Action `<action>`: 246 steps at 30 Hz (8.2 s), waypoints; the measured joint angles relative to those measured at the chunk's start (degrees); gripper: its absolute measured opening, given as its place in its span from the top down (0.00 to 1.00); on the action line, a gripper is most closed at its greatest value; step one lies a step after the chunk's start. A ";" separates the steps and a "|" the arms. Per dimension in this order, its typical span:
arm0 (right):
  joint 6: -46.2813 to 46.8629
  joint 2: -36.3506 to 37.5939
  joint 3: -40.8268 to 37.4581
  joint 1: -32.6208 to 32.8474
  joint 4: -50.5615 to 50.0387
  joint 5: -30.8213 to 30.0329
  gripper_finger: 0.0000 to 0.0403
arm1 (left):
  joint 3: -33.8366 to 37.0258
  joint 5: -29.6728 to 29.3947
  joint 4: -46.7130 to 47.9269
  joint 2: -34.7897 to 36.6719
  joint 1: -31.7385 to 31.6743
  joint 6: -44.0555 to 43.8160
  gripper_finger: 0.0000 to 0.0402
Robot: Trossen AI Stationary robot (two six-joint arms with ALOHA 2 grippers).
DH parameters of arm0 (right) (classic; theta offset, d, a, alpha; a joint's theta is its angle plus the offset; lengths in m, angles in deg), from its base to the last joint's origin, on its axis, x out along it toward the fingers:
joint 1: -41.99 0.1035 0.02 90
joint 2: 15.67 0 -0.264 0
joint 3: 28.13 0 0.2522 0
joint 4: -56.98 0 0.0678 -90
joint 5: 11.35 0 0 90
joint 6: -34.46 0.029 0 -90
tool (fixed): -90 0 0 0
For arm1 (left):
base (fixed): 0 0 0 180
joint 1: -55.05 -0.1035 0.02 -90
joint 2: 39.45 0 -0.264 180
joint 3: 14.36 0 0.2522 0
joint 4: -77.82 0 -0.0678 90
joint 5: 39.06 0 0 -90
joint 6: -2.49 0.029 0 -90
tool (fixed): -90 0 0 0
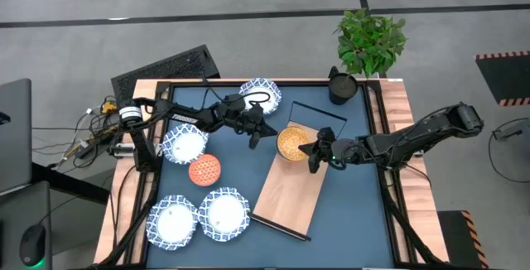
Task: Place and stack bowls onto a shelf
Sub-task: Adjust the stacked bowls on the shelf
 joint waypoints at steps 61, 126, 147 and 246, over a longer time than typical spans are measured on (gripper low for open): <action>-13.21 -16.05 25.46 -17.76 -23.98 15.63 0.92 | -0.04 -3.68 3.89 -0.02 1.55 3.13 1.00; -13.73 -16.12 25.44 -19.56 -25.29 18.65 0.92 | -0.14 0.77 -9.83 -0.02 0.22 5.34 1.00; -13.75 -15.39 25.38 -19.00 -25.81 18.25 0.92 | -6.88 5.50 -6.47 -6.29 -0.94 2.54 1.00; 2.39 -16.28 27.77 9.81 -34.09 -17.61 0.92 | -6.86 -0.68 -2.67 -6.61 0.39 4.92 1.00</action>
